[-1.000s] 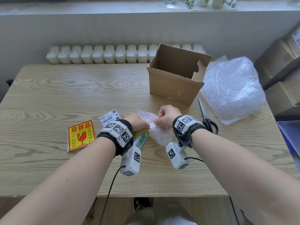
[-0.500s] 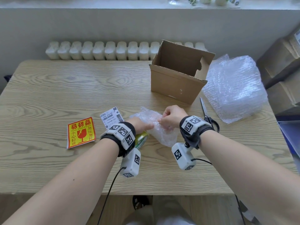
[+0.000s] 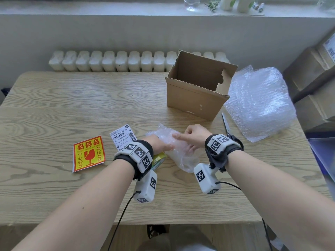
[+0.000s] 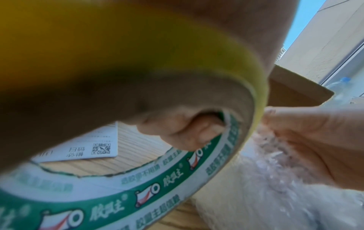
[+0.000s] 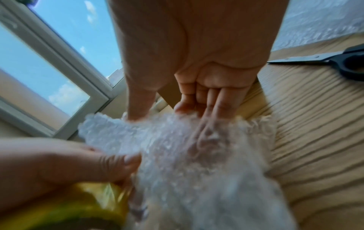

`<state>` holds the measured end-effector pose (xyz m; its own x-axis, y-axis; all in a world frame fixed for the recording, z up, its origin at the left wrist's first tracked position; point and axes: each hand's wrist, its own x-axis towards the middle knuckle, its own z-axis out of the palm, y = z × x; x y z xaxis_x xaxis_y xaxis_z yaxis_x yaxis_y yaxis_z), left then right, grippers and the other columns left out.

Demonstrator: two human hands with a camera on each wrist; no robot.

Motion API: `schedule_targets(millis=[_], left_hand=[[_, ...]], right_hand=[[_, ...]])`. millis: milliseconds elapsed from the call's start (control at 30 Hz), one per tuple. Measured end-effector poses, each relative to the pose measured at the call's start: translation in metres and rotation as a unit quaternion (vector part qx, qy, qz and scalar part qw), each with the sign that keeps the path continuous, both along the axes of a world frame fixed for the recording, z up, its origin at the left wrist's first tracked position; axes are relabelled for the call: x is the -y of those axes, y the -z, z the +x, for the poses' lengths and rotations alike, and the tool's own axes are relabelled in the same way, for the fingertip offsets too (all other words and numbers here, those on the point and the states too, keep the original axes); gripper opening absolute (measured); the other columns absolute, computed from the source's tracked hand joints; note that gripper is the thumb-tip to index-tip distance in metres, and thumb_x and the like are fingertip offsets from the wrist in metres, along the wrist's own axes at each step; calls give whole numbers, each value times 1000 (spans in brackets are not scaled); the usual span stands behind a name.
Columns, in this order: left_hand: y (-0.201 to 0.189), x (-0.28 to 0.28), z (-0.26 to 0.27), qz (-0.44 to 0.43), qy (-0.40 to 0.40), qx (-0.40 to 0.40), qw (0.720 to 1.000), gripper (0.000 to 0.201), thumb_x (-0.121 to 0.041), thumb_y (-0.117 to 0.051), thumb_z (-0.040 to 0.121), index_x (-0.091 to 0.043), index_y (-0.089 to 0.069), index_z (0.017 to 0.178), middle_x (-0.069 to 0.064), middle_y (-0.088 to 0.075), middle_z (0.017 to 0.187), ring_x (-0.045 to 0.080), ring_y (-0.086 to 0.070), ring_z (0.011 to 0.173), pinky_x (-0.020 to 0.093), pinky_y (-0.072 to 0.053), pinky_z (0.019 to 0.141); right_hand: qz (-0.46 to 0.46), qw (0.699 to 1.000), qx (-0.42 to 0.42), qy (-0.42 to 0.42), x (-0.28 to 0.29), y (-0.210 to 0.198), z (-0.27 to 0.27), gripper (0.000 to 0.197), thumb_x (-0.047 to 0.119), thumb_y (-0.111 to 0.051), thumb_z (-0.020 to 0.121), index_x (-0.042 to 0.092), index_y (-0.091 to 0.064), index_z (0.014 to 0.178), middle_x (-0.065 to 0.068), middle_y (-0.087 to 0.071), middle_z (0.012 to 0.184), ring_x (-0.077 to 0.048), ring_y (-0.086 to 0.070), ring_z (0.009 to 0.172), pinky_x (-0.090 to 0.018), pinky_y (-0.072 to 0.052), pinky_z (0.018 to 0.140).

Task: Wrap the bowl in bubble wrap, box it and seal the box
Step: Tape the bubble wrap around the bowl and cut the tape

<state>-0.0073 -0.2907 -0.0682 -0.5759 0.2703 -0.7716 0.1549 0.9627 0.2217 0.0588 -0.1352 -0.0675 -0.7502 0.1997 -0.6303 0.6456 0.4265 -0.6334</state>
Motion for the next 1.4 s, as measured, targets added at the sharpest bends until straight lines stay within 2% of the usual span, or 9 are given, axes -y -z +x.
schedule_targets(millis=[133, 333, 533, 700, 800, 967, 1133, 1267, 1400], left_hand=[[-5, 0, -2, 10, 17, -9, 1000, 64, -58, -54, 86, -13, -54, 132, 7, -54, 133, 25, -53, 118, 34, -42, 98], [-3, 7, -8, 19, -4, -13, 1000, 57, -59, -55, 84, -11, -66, 113, 6, -63, 109, 18, -56, 87, 27, -42, 73], [-11, 6, -8, 23, 48, -14, 999, 42, -46, -52, 91, -9, -67, 104, 4, -62, 87, 20, -57, 83, 24, -40, 64], [-12, 13, -13, 19, 32, -25, 999, 33, -43, -60, 87, -13, -70, 96, -1, -58, 73, 16, -55, 73, 23, -39, 55], [-14, 11, -15, 13, 30, -34, 999, 31, -41, -59, 88, -13, -67, 96, 1, -60, 80, 17, -55, 77, 24, -40, 60], [-16, 7, -15, 11, 11, -40, 999, 27, -38, -59, 87, -11, -62, 89, 0, -53, 68, 13, -49, 60, 23, -35, 51], [-24, 3, -17, 35, -6, -39, 999, 34, -36, -57, 90, -10, -66, 109, 0, -55, 74, 12, -51, 64, 21, -37, 52], [-26, -2, -21, 65, -37, -19, 997, 38, -40, -57, 90, -11, -66, 113, 5, -61, 96, 17, -55, 81, 25, -40, 61], [-27, -1, -25, 91, -70, -6, 993, 38, -40, -60, 88, -11, -66, 112, 6, -64, 97, 18, -57, 80, 27, -41, 70]], right_hand=[[-48, 998, 7, 34, -1, -6, -6, 61, 70, -52, 81, 10, -55, 92, -12, -69, 81, -29, -73, 78, -42, -59, 78], [-25, 999, -24, -40, 2, -9, -6, 26, 26, -81, 74, 14, -59, 80, -8, -68, 84, -24, -69, 80, -41, -59, 78], [71, 996, -23, -58, 11, -13, -10, 12, 16, -75, 75, 17, -63, 73, -3, -71, 75, -15, -69, 66, -32, -61, 70], [107, 984, 8, -142, 15, -26, -12, 50, 37, -86, 64, 16, -53, 95, 1, -63, 90, -14, -59, 75, -26, -48, 61], [190, 962, -7, -195, 25, -23, -12, 67, 44, -87, 59, 17, -44, 103, 2, -54, 95, -16, -51, 83, -29, -41, 64], [122, 980, 22, -158, 19, -32, -17, 75, 61, -78, 62, 21, -44, 116, 3, -55, 110, -14, -55, 96, -30, -48, 77], [133, 972, 30, -192, 19, -32, -12, 97, 58, -78, 63, 24, -32, 142, 0, -48, 135, -19, -49, 117, -31, -43, 91], [267, 931, 12, -250, 27, -22, -9, 103, 56, -77, 64, 26, -24, 147, -6, -45, 137, -29, -36, 126, -43, -40, 100], [249, 957, -25, -149, 16, -11, -7, 94, 49, -77, 66, 29, -29, 144, -5, -53, 134, -27, -46, 121, -38, -44, 95]])
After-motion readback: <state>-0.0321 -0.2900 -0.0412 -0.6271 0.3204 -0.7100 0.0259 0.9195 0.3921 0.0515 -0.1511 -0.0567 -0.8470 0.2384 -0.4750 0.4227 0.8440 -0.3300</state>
